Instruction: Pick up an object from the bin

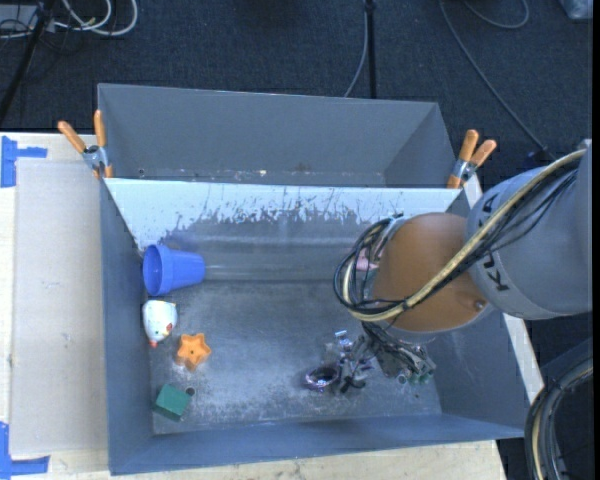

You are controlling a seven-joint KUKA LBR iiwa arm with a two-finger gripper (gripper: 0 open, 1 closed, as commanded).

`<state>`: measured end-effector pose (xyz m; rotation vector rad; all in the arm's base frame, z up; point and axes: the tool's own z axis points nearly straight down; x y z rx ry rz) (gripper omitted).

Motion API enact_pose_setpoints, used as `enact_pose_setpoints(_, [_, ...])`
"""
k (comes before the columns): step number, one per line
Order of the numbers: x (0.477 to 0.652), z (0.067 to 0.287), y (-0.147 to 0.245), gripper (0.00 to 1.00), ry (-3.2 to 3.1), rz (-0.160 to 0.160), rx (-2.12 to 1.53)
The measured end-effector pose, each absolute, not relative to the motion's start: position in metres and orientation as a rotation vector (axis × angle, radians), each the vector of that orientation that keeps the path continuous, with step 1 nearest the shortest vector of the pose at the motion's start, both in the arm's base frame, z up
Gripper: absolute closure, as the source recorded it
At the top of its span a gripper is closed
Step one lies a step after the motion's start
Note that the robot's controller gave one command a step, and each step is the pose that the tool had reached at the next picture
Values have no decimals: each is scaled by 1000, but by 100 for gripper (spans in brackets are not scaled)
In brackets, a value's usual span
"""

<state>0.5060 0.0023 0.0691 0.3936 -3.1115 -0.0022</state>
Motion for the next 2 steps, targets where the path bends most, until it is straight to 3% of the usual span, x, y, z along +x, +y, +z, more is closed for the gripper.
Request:
enact_pose_setpoints(1, [506, 69, 2, 100, -3112, -2, 392])
enact_pose_setpoints(2, [512, 199, 3, 100, -3109, -3, 408])
